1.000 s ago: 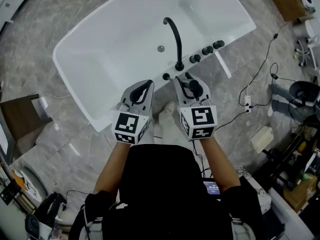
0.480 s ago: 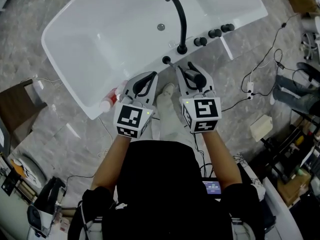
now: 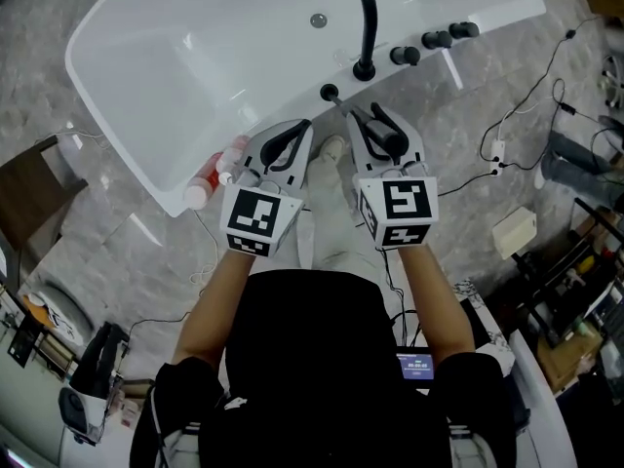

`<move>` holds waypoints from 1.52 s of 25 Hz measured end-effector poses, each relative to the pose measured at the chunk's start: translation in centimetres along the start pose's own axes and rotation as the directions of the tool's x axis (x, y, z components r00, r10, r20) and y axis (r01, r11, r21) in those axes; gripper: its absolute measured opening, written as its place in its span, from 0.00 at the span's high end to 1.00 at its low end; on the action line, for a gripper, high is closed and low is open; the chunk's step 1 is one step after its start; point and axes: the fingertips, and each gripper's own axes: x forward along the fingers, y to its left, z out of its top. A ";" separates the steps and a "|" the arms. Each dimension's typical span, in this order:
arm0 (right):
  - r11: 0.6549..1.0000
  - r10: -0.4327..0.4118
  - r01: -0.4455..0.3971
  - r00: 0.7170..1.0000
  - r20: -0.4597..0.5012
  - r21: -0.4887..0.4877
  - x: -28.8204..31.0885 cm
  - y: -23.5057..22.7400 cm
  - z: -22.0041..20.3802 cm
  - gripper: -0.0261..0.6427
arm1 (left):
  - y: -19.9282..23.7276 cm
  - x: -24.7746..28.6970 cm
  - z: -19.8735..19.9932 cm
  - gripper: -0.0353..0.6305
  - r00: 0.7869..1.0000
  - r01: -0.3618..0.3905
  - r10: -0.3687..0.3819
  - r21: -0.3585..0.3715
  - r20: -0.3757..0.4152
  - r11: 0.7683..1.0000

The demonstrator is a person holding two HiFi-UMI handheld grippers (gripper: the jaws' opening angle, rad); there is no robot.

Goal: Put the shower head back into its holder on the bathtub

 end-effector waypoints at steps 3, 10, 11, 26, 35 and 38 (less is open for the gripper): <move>1.000 0.009 -0.009 1.000 -0.017 -0.003 0.8 0.1 -1.3 0.75 | 0.2 0.7 -1.3 0.93 1.000 -0.003 0.003 -0.010 -0.014 1.000; 1.000 0.022 -0.022 0.999 -0.048 -0.007 2.6 -0.2 -3.7 0.75 | 0.2 2.2 -3.6 0.93 0.999 -0.005 0.004 -0.021 -0.041 1.000; 1.000 0.023 -0.023 0.998 -0.052 -0.010 2.9 -0.3 -4.1 0.75 | 0.2 2.5 -4.0 0.93 0.999 -0.005 0.004 -0.024 -0.044 1.000; 0.999 0.038 -0.039 0.996 -0.076 -0.016 6.6 -0.9 -7.4 0.75 | 1.8 5.4 -7.8 0.93 0.996 -0.041 0.038 -0.030 -0.082 0.999; 0.998 0.037 -0.041 0.995 -0.095 -0.038 9.1 -1.0 -9.3 0.75 | 3.4 6.3 -9.8 0.93 0.992 -0.064 0.057 -0.056 -0.109 0.996; 0.998 0.037 -0.042 0.995 -0.097 -0.045 9.9 -0.6 -9.7 0.75 | 3.6 6.5 -10.6 0.93 0.991 -0.063 0.054 -0.066 -0.121 0.996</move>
